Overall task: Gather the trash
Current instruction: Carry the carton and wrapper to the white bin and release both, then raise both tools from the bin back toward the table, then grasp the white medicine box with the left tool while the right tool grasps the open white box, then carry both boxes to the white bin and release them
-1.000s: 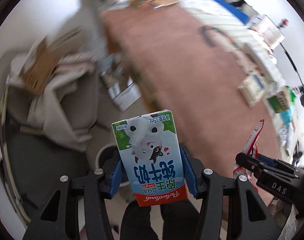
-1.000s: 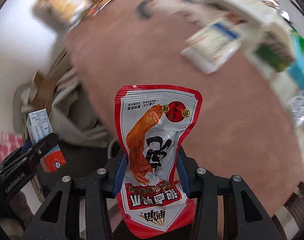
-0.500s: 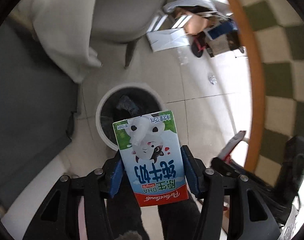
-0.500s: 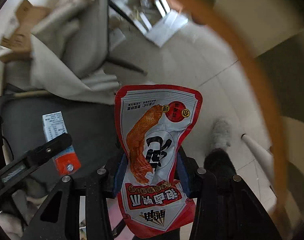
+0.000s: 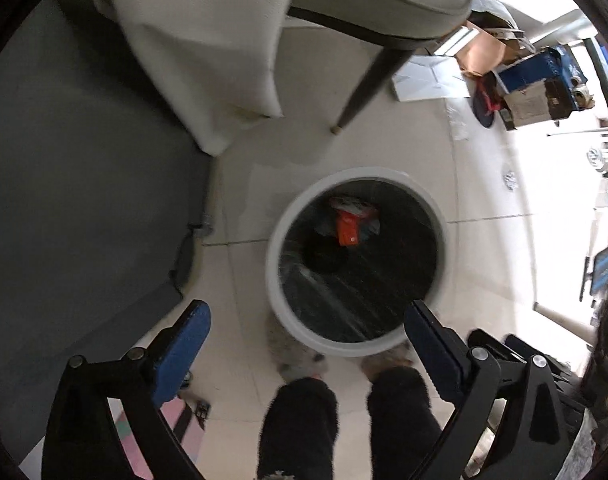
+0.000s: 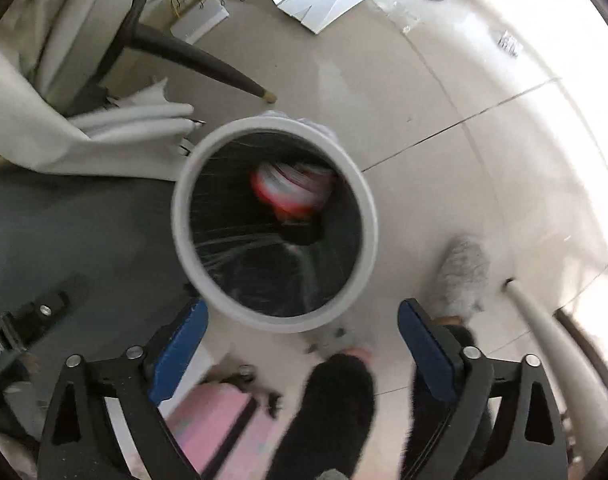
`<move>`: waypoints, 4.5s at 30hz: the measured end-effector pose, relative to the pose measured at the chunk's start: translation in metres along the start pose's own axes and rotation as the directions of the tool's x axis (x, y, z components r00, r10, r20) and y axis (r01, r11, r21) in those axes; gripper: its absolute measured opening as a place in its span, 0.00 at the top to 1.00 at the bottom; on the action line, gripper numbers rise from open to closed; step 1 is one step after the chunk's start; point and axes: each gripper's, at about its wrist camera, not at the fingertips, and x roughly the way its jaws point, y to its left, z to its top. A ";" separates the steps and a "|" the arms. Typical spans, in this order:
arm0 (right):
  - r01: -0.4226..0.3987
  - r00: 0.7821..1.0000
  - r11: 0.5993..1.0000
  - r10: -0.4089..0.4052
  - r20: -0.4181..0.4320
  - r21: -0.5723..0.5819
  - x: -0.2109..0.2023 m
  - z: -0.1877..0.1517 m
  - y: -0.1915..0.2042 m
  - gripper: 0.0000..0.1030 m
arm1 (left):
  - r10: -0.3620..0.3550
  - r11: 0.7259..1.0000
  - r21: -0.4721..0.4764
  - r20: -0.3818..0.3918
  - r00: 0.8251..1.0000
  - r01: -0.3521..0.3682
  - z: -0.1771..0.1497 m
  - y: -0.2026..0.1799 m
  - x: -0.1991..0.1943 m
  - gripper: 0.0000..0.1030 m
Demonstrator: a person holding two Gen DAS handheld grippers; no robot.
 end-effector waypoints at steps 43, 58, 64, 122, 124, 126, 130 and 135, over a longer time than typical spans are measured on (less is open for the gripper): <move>0.003 0.970 0.993 0.024 0.240 -0.114 -0.397 -0.115 0.036 0.03 | 0.086 0.987 0.113 0.216 0.973 -0.113 -0.114 -0.069 -0.341 0.04; -0.181 0.896 0.898 -0.018 0.444 0.402 -0.560 -0.118 -0.234 0.03 | -0.017 0.815 0.513 0.486 0.874 -0.270 -0.105 -0.352 -0.424 0.04; -0.175 0.888 0.755 -0.155 0.432 0.632 -0.597 -0.084 -0.386 0.03 | -0.012 0.739 0.584 0.509 0.860 -0.335 -0.084 -0.478 -0.395 0.04; 0.002 0.920 0.792 -0.241 0.309 0.610 -0.562 -0.025 -0.420 0.16 | -0.113 0.619 0.764 0.318 0.941 -0.184 -0.058 -0.587 -0.344 0.29; -0.002 0.912 0.812 -0.237 0.333 0.583 -0.567 -0.028 -0.401 0.16 | -0.126 0.652 0.738 0.333 0.934 -0.175 -0.056 -0.560 -0.356 0.29; -0.002 0.905 0.832 -0.235 0.355 0.555 -0.571 -0.032 -0.378 0.16 | -0.137 0.685 0.710 0.345 0.929 -0.163 -0.053 -0.526 -0.368 0.29; 0.003 0.894 0.872 -0.222 0.390 0.489 -0.575 -0.036 -0.327 0.16 | -0.145 0.748 0.647 0.378 0.914 -0.148 -0.050 -0.470 -0.387 0.29; 0.010 0.890 0.925 -0.182 0.419 0.380 -0.564 -0.048 -0.250 0.16 | -0.147 0.816 0.564 0.418 0.896 -0.130 -0.047 -0.397 -0.407 0.29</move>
